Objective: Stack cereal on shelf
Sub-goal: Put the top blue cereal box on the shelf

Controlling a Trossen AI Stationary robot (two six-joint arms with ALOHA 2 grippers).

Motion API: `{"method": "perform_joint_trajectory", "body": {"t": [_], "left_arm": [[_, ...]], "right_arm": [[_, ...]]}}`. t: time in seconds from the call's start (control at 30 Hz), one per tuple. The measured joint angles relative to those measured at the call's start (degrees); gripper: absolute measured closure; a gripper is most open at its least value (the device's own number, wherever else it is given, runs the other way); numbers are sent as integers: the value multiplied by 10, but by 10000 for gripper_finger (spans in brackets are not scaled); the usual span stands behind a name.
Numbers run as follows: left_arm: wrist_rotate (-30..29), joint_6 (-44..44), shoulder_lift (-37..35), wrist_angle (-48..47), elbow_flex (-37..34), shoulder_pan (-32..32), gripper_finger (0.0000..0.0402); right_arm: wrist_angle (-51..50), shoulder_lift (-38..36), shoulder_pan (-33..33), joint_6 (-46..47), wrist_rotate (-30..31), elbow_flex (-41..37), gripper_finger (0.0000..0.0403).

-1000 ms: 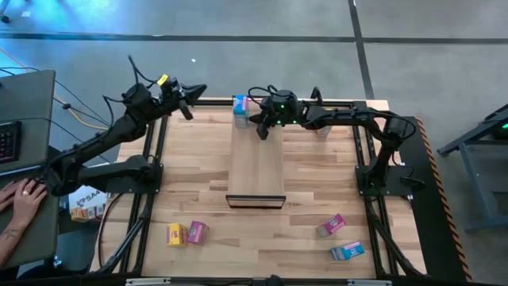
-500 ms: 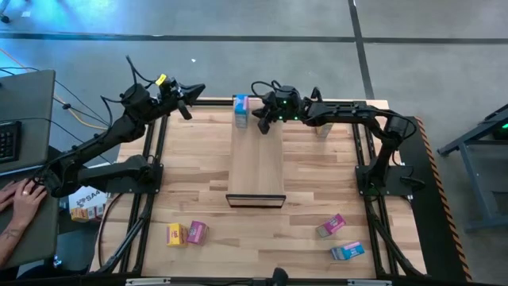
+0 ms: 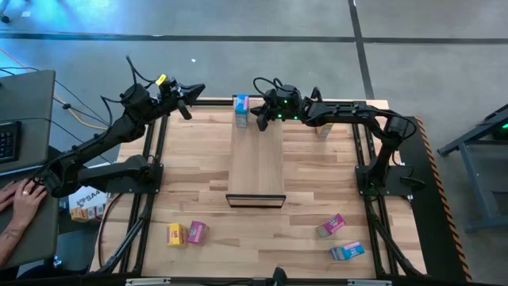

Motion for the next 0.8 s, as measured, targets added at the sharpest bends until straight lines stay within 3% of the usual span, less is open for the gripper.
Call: {"method": "perform_joint_trajectory", "body": {"t": [0.47,0.63,0.8], "left_arm": [[0,-4,0,0,0,0,401],[2,-4,-1,-2,0,0,401],[4,-5,-6,-11,0,0,402]], "right_arm": [[11,-4,0,-6,5,0,403],[-79,-44,-32,-41,1,0,403],[-235,-132,-60,-66,-24,0,403]]}}
